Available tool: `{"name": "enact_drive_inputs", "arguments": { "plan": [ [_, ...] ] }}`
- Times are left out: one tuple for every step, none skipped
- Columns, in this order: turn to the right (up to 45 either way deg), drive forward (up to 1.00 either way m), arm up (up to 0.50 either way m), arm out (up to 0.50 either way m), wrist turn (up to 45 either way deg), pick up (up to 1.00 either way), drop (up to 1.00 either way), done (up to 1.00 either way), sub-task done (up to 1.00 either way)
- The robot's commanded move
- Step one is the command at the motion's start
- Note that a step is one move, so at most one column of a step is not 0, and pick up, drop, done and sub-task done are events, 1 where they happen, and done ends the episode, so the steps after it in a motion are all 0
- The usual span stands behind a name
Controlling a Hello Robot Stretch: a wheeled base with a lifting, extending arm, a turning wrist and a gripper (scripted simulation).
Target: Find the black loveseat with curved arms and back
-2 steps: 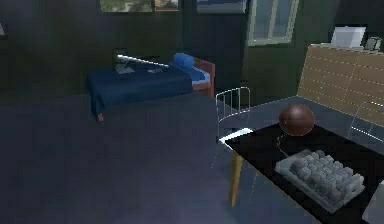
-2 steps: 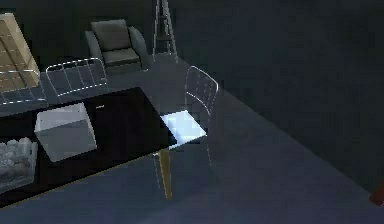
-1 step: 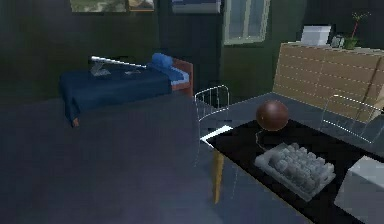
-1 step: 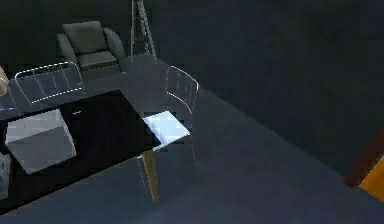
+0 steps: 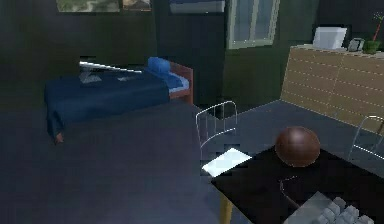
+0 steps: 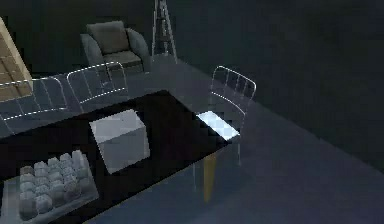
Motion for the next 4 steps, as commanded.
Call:
{"name": "enact_drive_inputs", "arguments": {
  "plan": [
    [-30.0, 0.00, 0.00, 0.00, 0.0, 0.00, 0.00, 0.00, 0.00],
    [0.0, 0.75, 0.00, 0.00, 0.0, 0.00, 0.00, 0.00, 0.00],
    [-45.0, 0.00, 0.00, 0.00, 0.0, 0.00, 0.00, 0.00, 0.00],
    [-6.0, 0.00, 0.00, 0.00, 0.0, 0.00, 0.00, 0.00, 0.00]
  ]
}}
